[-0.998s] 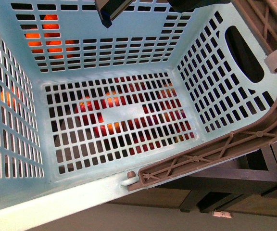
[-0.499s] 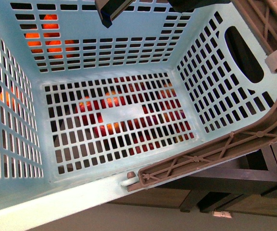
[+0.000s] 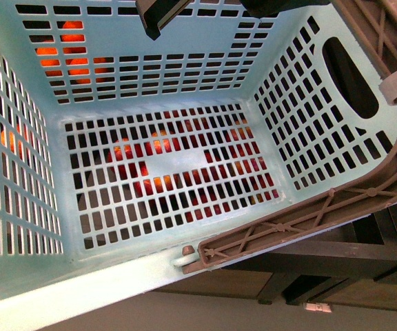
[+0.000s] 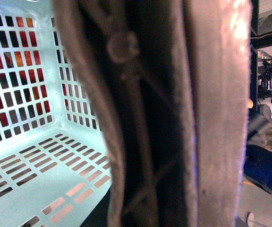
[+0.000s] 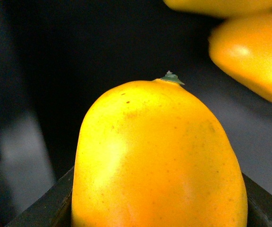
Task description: Pick mango and avocado into basket
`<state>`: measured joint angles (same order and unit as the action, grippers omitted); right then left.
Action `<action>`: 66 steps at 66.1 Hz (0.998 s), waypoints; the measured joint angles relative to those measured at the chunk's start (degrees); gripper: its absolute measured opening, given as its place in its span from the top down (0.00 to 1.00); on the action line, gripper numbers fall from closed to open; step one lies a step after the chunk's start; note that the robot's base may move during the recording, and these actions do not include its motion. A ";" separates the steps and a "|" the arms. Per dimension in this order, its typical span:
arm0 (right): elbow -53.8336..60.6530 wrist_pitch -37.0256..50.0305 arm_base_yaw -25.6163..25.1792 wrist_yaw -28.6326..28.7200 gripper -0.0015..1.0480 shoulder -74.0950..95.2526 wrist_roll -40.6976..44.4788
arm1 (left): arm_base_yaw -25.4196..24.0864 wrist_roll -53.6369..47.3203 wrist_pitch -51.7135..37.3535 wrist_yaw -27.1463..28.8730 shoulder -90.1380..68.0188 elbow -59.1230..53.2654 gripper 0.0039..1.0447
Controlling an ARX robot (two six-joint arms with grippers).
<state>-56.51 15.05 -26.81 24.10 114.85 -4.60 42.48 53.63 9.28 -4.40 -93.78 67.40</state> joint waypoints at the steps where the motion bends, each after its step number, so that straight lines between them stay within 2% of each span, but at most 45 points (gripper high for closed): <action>1: 0.81 -0.15 0.02 0.50 0.40 -1.22 0.02 | 0.00 0.00 0.00 0.00 0.00 0.00 0.87; 16: 12.70 -6.64 2.82 8.90 0.40 -28.26 -0.26 | 0.00 0.00 0.00 0.00 0.00 0.00 0.87; 25: 14.69 -8.22 6.62 9.40 0.40 -38.27 -2.01 | 0.00 0.00 0.00 -0.04 0.00 0.00 0.87; 32: 16.92 -8.79 12.11 9.20 0.40 -44.68 -4.04 | 0.00 0.00 0.00 -0.02 0.00 0.00 0.87; 41: 20.68 -6.16 22.77 4.50 0.40 -46.01 -6.62 | 0.00 0.00 0.00 0.04 0.00 0.00 0.87; 52: 20.83 -3.54 29.11 1.18 0.40 -44.63 -8.52 | 0.00 -0.07 0.00 0.04 0.00 0.00 0.87; 66: 19.28 -0.63 34.82 -2.34 0.40 -39.23 -9.86 | 0.00 -0.04 0.00 0.07 0.00 0.00 0.87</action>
<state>-37.23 14.41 8.01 21.76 75.61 -14.46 42.48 53.58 9.28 -4.34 -93.78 67.40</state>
